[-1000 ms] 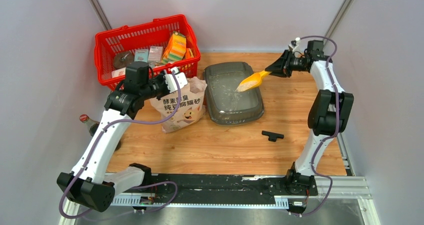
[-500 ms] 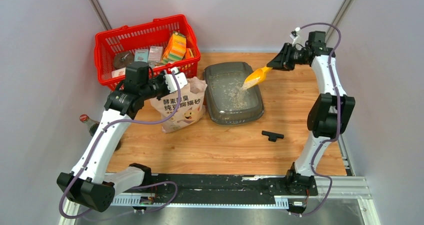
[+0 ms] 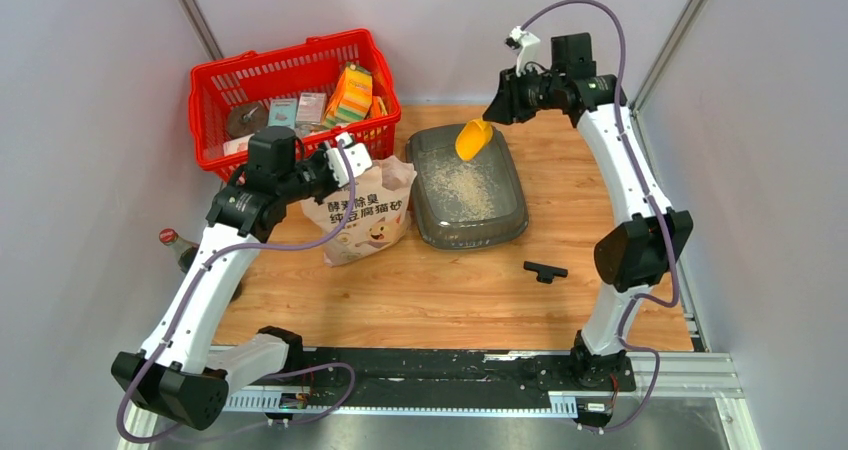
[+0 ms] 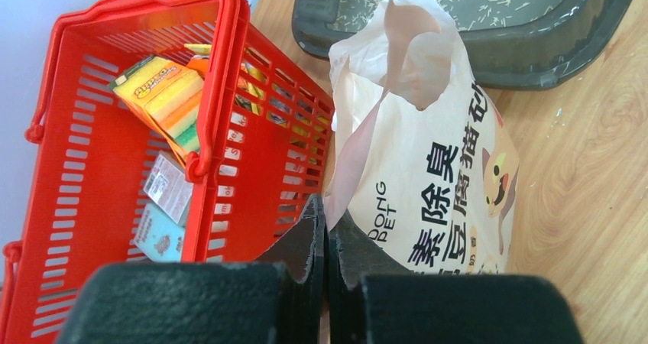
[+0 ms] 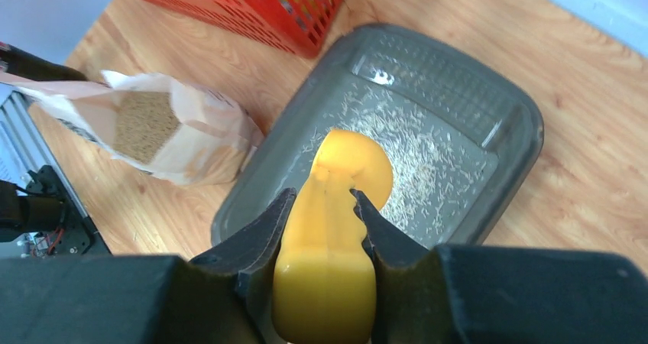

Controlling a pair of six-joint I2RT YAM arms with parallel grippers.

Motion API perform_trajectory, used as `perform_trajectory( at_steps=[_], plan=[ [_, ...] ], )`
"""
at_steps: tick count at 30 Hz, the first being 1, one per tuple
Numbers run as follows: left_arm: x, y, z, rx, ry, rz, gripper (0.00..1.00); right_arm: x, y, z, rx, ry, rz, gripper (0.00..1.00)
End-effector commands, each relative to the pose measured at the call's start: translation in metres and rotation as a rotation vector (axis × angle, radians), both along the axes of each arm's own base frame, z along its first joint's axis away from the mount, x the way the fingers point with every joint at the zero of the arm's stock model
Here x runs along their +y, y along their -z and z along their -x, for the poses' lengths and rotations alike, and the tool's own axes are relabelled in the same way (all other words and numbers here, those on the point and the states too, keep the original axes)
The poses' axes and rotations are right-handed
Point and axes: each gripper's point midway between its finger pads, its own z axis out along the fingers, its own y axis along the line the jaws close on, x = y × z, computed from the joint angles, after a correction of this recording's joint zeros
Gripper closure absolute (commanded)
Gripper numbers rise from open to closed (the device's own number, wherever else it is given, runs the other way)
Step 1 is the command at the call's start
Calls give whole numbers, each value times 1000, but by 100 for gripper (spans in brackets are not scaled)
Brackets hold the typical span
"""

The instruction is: Fill the litter box with clean litter

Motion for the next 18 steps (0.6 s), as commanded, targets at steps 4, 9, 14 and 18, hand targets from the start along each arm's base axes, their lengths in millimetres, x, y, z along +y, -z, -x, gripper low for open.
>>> perform_trajectory(
  at_steps=[4, 9, 14, 18],
  plan=[
    [-16, -40, 3, -98, 35, 141, 100, 36, -101, 38, -175, -100, -140, 100],
    [-15, -41, 6, -101, 32, 145, 100, 72, -119, 66, -141, -217, -241, 100],
    [-15, -41, 10, -99, 23, 167, 100, 108, -105, 76, -114, -306, -244, 100],
    [-15, -41, 11, -98, 23, 176, 100, 130, -88, 80, -85, -357, -228, 100]
  ],
)
